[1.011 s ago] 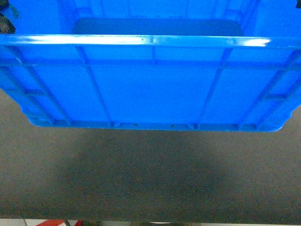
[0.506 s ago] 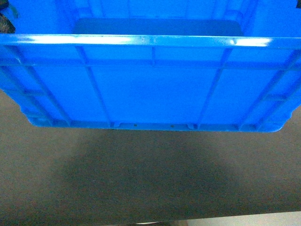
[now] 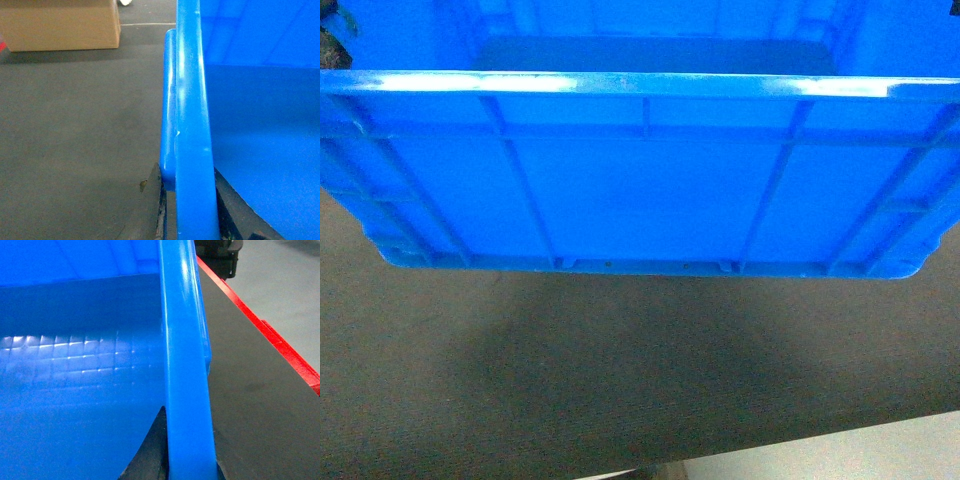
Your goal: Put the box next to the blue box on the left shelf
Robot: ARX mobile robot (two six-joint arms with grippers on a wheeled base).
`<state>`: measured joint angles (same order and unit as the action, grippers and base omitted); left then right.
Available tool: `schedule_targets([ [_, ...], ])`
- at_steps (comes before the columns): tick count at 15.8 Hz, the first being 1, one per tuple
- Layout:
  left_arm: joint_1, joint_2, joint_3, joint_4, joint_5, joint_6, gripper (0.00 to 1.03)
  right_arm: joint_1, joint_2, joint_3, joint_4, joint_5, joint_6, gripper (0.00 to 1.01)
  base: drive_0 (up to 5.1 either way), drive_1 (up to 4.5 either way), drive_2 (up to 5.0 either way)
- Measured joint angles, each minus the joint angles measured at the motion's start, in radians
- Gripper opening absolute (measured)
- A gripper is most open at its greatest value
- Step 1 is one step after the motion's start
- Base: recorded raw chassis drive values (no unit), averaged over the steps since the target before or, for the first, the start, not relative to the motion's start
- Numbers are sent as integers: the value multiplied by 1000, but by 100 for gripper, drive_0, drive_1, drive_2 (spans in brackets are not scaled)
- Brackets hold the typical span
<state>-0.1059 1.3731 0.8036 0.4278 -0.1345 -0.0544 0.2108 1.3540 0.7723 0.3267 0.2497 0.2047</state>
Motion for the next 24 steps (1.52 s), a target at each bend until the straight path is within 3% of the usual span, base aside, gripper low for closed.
schedule_targets([
  [24, 0, 0, 0, -1, 1, -1, 14, 0, 0, 0, -1, 0, 0, 9, -137, -137, -137],
])
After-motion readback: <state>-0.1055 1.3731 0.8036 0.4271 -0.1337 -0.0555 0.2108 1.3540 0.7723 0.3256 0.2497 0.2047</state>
